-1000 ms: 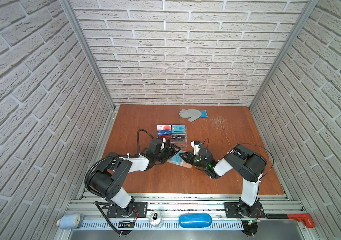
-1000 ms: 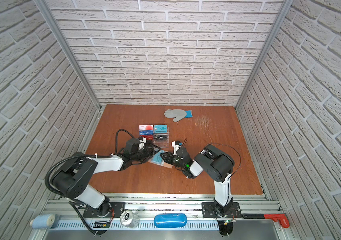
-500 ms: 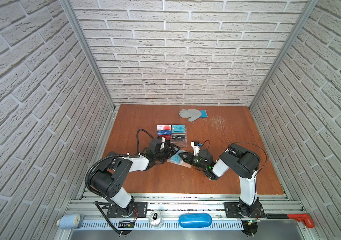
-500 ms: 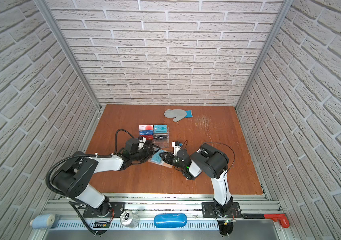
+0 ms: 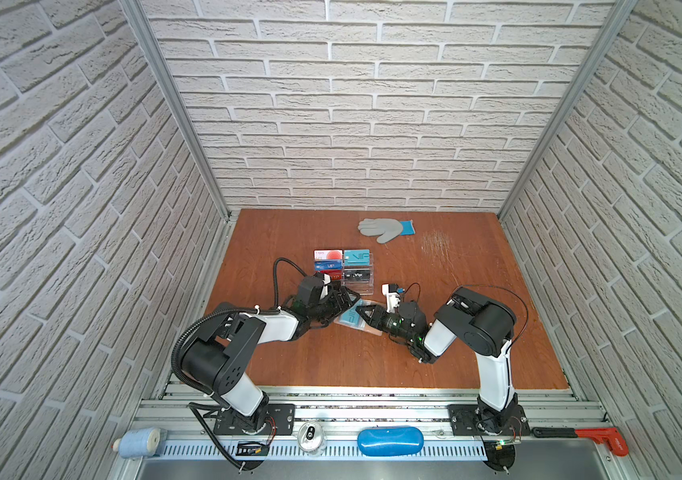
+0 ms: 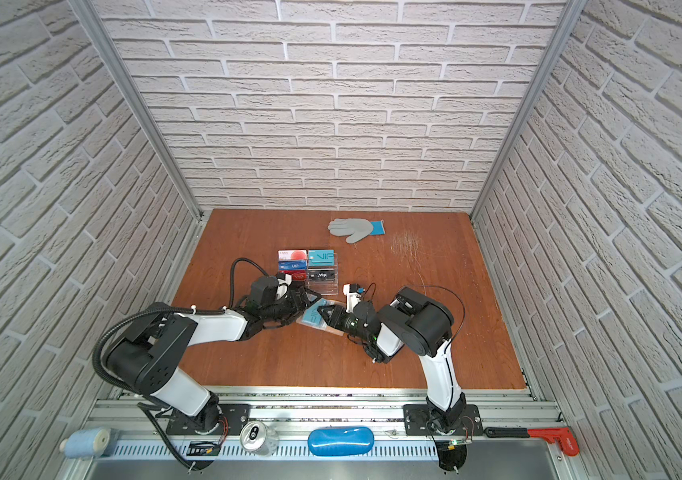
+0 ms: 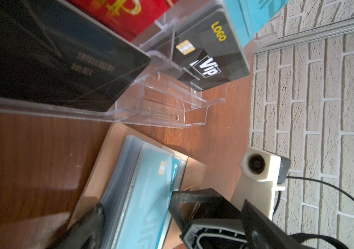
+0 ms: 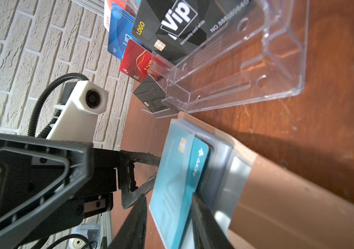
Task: Take the credit cards out of the card holder
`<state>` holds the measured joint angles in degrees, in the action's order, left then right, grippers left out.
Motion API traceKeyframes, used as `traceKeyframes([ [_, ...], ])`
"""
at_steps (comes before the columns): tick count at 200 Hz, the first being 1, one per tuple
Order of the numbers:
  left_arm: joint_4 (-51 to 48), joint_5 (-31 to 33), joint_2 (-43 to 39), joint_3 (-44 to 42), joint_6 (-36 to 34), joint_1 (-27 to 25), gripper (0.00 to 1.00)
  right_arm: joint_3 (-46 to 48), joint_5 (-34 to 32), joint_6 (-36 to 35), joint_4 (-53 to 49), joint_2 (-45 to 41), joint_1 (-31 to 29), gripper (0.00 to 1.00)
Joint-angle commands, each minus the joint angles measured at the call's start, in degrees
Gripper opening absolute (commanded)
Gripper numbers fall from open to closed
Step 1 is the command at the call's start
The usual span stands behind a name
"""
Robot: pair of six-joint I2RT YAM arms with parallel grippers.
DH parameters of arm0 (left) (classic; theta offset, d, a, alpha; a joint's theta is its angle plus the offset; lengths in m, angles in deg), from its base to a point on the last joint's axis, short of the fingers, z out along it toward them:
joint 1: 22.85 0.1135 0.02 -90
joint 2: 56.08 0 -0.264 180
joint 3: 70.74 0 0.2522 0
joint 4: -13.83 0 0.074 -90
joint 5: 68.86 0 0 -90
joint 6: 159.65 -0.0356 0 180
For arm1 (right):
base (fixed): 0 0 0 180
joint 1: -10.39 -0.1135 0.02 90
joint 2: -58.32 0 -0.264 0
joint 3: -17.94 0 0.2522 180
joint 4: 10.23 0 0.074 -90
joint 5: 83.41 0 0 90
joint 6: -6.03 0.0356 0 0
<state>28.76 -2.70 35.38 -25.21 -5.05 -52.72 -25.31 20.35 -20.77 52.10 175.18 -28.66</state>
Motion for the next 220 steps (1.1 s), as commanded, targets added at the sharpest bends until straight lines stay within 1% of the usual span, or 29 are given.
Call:
traceKeyframes([
  [1,-1.92,-0.07,1.75,-0.57,-0.30,0.07,0.98,-0.75,2.18,-0.66,4.05,-0.85,-2.17,0.36],
  [54,-1.70,-0.16,1.95,-0.48,-0.17,0.15,0.98,-2.05,2.50,-0.83,4.31,0.29,-3.80,0.36],
  [90,-1.70,-0.33,1.93,-0.48,-0.17,0.25,0.98,-2.36,3.11,-1.54,4.56,-0.40,-4.44,0.36],
  [173,-1.35,-0.56,1.88,-0.48,-0.01,0.40,0.98,-3.88,3.96,-4.13,-0.10,-1.63,-6.22,0.37],
  [220,-1.18,-0.60,1.72,-0.74,0.09,0.42,0.98,-4.22,3.29,-4.32,-0.24,-0.92,-6.49,0.37],
])
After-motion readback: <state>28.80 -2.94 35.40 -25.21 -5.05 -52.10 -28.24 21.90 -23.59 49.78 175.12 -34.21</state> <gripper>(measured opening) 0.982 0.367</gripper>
